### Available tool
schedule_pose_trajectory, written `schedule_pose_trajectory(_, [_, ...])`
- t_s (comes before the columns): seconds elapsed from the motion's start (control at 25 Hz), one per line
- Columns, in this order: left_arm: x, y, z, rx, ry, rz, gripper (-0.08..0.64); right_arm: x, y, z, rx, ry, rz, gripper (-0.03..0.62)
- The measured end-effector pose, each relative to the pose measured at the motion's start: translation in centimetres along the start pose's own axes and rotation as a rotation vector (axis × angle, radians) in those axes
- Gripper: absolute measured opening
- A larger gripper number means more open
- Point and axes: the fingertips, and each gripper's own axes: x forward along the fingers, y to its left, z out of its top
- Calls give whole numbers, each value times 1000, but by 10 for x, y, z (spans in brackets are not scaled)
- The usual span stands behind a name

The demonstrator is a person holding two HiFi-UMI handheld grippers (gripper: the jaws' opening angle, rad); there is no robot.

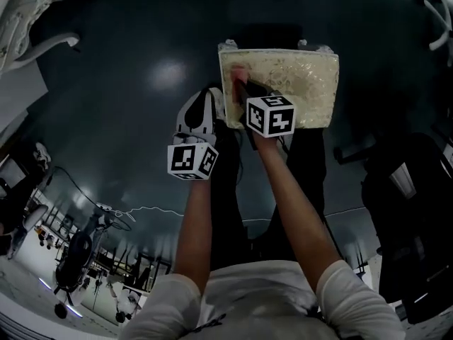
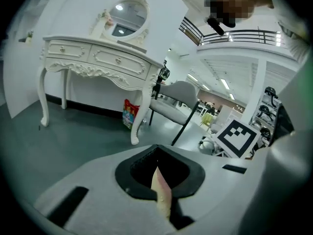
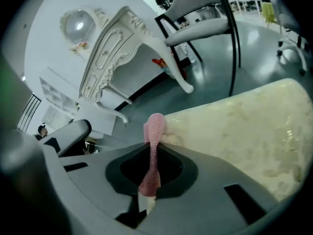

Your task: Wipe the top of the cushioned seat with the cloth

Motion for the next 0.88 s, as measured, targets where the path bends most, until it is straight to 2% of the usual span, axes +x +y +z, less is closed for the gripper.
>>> schedule_pose_trajectory(0.08, [-7, 21, 4, 4, -2, 30, 14, 26, 22, -11, -28, 56, 6, 23])
schedule_pose_trajectory(0.2, [-12, 33, 7, 20, 5, 36, 14, 45, 27, -24, -41, 121, -27, 23])
schedule_pose_trajectory(0.4, [-4, 23, 9, 25, 1, 17, 14, 33, 14, -21, -80, 111, -50, 23])
schedule_pose_trajectory(0.6, [21, -17, 1, 3, 0, -18, 14, 7, -12, -15, -70, 85, -45, 23])
schedule_pose_trajectory(0.88, [53, -98, -23, -1, 32, -98, 14, -58, -94, -6, -17, 25, -110, 23])
